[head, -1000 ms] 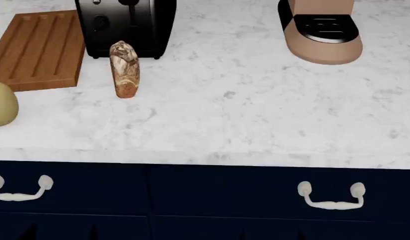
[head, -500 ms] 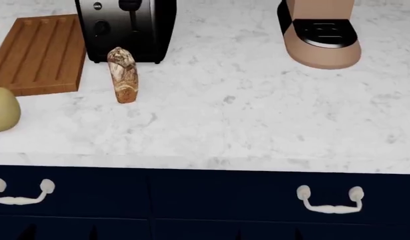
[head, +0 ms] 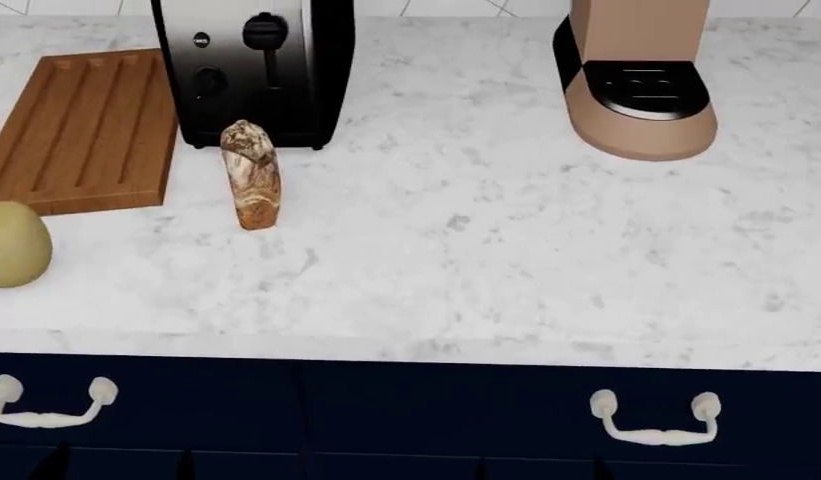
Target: Place the bread and cheese on the cutting board.
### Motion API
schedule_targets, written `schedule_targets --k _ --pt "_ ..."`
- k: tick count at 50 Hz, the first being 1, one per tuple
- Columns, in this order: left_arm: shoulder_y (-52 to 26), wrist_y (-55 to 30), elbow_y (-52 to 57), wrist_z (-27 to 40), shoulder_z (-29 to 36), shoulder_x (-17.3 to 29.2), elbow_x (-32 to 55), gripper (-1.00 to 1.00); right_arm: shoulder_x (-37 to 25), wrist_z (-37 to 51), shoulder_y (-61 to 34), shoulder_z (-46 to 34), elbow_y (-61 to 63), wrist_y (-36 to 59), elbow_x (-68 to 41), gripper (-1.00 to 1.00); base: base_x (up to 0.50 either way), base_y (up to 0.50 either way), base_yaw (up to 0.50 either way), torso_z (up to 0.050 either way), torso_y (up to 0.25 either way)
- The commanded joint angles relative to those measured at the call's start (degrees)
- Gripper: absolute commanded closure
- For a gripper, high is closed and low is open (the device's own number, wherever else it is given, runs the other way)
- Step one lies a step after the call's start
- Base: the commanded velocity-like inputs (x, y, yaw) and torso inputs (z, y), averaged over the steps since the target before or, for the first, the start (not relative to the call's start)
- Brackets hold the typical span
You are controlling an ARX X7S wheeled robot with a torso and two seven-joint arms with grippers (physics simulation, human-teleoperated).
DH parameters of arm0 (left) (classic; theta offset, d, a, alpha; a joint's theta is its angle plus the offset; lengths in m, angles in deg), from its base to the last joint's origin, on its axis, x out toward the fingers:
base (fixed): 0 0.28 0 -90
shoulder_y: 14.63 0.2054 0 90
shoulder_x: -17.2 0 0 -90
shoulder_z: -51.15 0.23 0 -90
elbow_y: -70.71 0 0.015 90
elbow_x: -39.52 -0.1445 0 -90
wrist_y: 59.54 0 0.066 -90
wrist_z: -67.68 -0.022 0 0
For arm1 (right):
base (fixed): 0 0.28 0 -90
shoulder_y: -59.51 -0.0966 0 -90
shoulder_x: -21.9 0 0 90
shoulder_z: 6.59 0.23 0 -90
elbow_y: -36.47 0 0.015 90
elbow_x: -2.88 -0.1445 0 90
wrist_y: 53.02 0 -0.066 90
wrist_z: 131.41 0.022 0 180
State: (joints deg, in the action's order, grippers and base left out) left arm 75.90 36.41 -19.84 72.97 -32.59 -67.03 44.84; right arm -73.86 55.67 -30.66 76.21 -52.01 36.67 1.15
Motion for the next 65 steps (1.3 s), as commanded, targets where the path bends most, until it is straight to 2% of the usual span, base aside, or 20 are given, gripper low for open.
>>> schedule_targets --k 1,9,14,16,17,18,21,24,30,36,56,65 --pt "0.0 0.3 -0.1 0.6 0.9 0.7 0.7 -1.00 -0.7 0.9 0.1 -0.9 0.6 0.6 -0.4 -1.00 0.00 0.00 0.00 0.050 0.000" --pt "-0.7 2.6 -2.9 0.4 1.6 1.1 0.8 -1.00 -1.0 1.3 0.1 -1.1 0.9 0.3 -1.4 -1.00 0.00 0.00 0.00 0.050 0.000" --pt "0.7 1.4 1.0 0.4 3.6 1.6 -0.7 -1.00 -0.9 2.0 0.8 -1.1 4.6 0.9 -2.2 -1.00 0.00 0.00 0.00 0.003 0.000" --pt "1.2 -4.6 6.7 1.0 0.9 1.4 5.3 -1.00 -0.8 2.2 0.8 0.7 10.0 4.4 -6.1 -1.00 0.00 0.00 0.00 0.000 0.000" --pt "1.0 -7.9 8.9 1.8 1.1 2.2 4.7 -1.00 -1.5 2.9 0.5 0.2 12.0 6.0 -4.5 -1.00 0.00 0.00 0.00 0.000 0.000" --pt "0.0 -15.2 17.0 3.6 -0.8 2.9 7.9 -1.00 -2.9 3.2 -0.5 -0.1 18.1 11.0 -3.2 -1.00 0.00 0.00 0.00 0.000 0.000" --pt "-2.8 -24.9 25.8 5.5 0.2 4.7 8.1 -1.00 -4.1 3.3 -3.1 -0.5 23.7 18.7 -3.0 -1.00 0.00 0.00 0.00 0.000 0.000" --pt "-7.7 -38.0 34.8 8.2 1.6 5.2 9.2 -1.00 -4.2 3.8 -7.4 -0.3 29.3 28.5 -4.0 -1.00 0.00 0.00 0.00 0.000 0.000" --pt "-16.5 -54.5 45.8 10.9 -1.4 6.4 14.4 -1.00 -5.1 4.5 -13.9 1.1 37.8 42.9 -6.0 -1.00 0.00 0.00 0.00 0.000 0.000" --pt "-22.5 -64.6 49.9 12.5 -4.3 6.8 18.1 -1.00 -5.1 5.3 -20.7 2.1 44.2 55.5 -7.9 -1.00 0.00 0.00 0.00 0.000 0.000" --pt "-26.3 -78.1 56.8 14.7 -9.8 7.2 24.4 -1.00 -4.5 6.1 -21.2 1.6 47.0 57.7 -9.5 -1.00 0.15 0.42 0.00 0.000 0.000" --pt "-25.8 -77.1 56.0 14.8 -10.2 7.3 25.0 -1.00 -4.7 6.4 -21.4 2.0 47.6 58.6 -10.3 -1.00 0.18 0.50 0.00 0.000 0.000"
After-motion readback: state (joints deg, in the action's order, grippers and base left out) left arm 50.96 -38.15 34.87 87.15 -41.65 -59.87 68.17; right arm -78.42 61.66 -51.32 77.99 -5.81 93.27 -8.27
